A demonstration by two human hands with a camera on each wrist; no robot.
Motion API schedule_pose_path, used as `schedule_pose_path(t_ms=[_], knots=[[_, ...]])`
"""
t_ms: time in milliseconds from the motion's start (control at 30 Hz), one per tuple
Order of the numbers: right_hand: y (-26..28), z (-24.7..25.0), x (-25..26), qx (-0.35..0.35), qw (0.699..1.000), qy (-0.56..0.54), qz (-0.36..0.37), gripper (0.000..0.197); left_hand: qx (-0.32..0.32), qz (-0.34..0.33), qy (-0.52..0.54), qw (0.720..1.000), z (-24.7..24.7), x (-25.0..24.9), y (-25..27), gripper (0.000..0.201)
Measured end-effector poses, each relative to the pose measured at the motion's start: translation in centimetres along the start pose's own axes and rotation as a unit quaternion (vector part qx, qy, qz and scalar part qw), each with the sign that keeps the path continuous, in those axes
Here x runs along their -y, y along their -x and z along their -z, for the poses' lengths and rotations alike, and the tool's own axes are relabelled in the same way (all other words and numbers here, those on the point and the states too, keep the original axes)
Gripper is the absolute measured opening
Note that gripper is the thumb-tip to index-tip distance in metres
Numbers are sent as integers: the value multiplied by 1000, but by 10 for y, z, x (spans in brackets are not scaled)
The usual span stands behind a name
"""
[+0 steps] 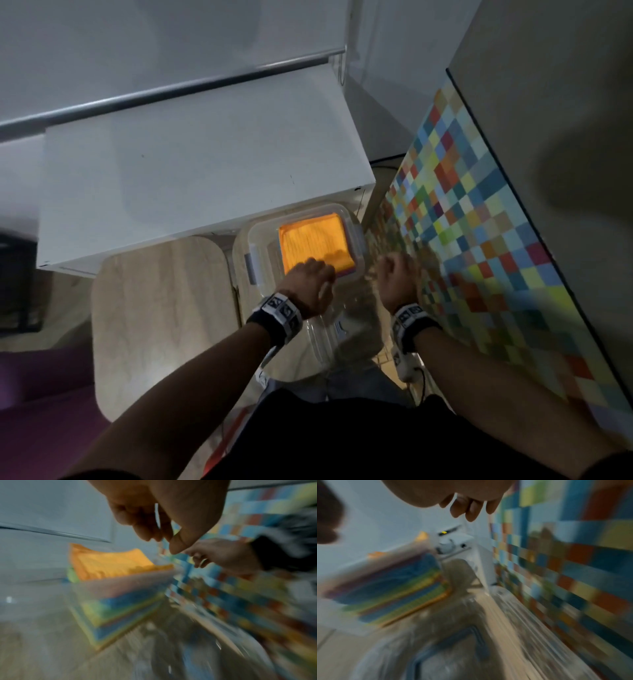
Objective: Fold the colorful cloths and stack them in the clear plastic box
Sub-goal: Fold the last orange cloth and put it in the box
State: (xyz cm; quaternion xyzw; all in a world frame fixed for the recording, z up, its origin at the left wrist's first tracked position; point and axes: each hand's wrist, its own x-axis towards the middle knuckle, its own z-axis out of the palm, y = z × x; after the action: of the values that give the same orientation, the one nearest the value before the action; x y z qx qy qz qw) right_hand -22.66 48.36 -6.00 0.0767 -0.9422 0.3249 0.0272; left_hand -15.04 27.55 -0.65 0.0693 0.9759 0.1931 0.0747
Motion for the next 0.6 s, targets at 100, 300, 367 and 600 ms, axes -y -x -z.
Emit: schedule_pose_path(t_ms=[100,300,367,600], knots=[[22,-15,-54,167,964,70,-196,44,162,-26,-10,986,-21,-14,27,14],[63,-26,-74,355,864,85,-346,71,252,222,31,941,-84,14,68,54],[65,-23,-71,380,853,108,-340,67,222,340,121,906,-94,20,78,59],[62,-15,-73,346,871,91,-336,53,230,483,385,752,-93,16,70,83]])
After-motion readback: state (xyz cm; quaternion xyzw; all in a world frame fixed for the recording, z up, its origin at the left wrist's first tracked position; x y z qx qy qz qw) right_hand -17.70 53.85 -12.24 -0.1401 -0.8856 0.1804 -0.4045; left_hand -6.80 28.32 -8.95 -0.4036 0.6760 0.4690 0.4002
